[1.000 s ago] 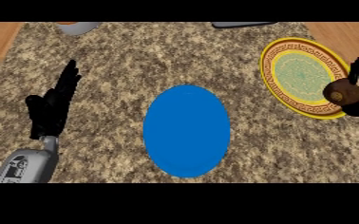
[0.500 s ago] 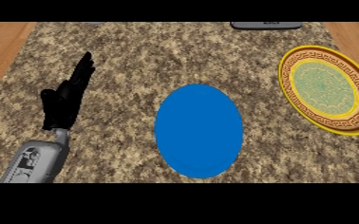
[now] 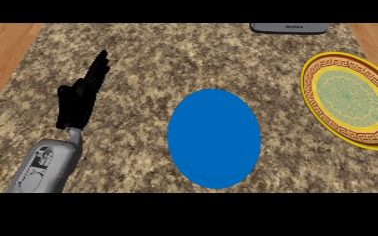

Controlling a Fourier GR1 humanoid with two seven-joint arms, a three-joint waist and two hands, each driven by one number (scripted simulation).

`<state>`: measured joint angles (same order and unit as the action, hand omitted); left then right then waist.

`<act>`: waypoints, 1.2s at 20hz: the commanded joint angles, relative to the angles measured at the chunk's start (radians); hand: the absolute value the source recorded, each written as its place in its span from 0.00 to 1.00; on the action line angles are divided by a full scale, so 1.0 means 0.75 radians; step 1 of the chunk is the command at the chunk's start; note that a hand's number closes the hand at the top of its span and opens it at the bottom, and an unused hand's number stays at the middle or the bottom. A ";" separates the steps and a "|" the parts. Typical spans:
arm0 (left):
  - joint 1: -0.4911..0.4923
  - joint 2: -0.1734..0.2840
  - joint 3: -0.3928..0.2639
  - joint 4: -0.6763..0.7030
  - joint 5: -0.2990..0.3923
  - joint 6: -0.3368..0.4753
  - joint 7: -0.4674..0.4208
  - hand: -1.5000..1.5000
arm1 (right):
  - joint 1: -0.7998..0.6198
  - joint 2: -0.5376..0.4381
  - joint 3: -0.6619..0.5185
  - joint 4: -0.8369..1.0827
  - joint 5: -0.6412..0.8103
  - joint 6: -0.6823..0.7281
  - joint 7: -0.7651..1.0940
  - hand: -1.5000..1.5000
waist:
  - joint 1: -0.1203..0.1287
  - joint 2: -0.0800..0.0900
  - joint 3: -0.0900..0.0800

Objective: Pick the sweet potato from the plate and place it in the plate

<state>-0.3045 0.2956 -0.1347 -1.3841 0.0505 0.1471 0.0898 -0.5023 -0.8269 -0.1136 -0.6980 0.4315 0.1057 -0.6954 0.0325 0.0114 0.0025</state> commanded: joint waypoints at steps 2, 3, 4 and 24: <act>-0.027 0.016 0.027 -0.012 -0.009 -0.015 0.037 0.50 | -0.086 0.098 0.108 0.224 0.208 -0.201 -0.041 1.00 | 0.002 -0.002 0.000; 0.002 0.002 0.027 0.034 -0.012 -0.025 -0.046 0.50 | -0.148 0.161 0.084 0.310 0.168 -0.144 0.029 1.00 | 0.007 0.001 -0.001; -0.006 0.000 0.024 0.069 -0.027 -0.018 -0.058 0.50 | -0.171 0.153 0.078 0.384 0.179 -0.141 0.030 1.00 | 0.016 0.008 0.001; 0.023 -0.050 0.041 -0.003 -0.049 -0.010 -0.026 0.50 | -0.342 0.080 -0.373 0.759 -0.246 0.259 -0.091 0.00 | -0.002 0.007 0.003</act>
<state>-0.2930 0.2725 -0.1014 -1.3795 0.0229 0.1258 0.0775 -0.7592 -0.7080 -0.3043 -0.1743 0.3304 0.2438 -0.7682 0.0273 0.0125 0.0035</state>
